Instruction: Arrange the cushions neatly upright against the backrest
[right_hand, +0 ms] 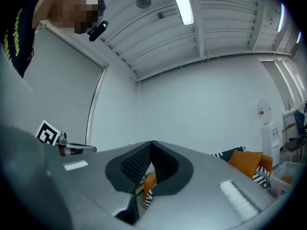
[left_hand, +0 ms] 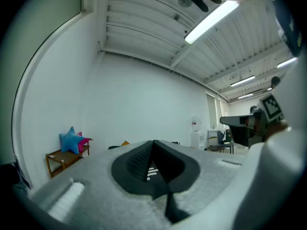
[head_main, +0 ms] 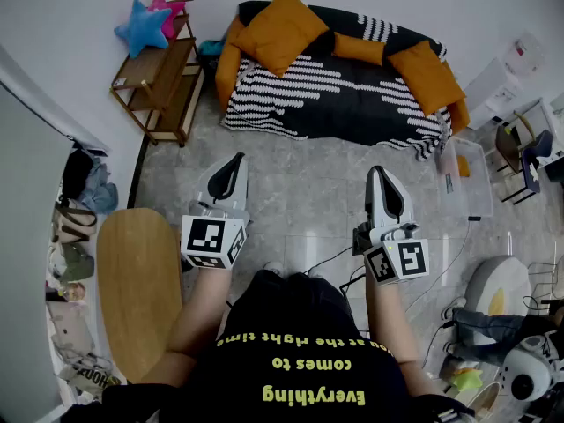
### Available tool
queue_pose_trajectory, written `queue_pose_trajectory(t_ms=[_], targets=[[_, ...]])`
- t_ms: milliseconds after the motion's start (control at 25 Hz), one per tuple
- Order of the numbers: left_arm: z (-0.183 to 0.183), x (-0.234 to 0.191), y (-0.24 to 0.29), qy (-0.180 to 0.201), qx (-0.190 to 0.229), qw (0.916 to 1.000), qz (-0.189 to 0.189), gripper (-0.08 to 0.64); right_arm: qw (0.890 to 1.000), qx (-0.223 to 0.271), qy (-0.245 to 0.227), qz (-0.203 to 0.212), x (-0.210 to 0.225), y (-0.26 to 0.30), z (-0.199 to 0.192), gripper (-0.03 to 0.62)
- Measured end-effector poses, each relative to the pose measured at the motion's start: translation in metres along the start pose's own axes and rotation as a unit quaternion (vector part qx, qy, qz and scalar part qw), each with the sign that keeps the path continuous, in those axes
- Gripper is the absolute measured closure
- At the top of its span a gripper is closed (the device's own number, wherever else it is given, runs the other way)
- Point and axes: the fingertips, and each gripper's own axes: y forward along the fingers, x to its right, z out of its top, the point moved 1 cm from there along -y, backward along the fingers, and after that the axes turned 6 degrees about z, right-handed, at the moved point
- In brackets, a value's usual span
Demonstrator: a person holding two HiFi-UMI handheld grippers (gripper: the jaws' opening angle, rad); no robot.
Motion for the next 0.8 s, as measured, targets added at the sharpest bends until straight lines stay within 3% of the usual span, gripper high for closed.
queue_pose_trajectory(t_ms=[240, 560, 800], targets=[[-0.001, -0.015, -0.005, 0.001, -0.002, 0.9999, 0.013, 0.558, 0.999, 0.034, 0.027, 0.011, -0.007, 0.004, 0.010, 0.580], [-0.002, -0.022, -0.007, 0.004, -0.003, 1.0000, 0.008, 0.558, 1.000, 0.015, 0.020, 0.006, -0.013, 0.008, -0.002, 0.580], [-0.001, -0.023, -0.006, 0.007, -0.005, 0.9999, 0.006, 0.558, 0.999, 0.016, 0.033, 0.030, -0.027, 0.019, -0.002, 0.580]])
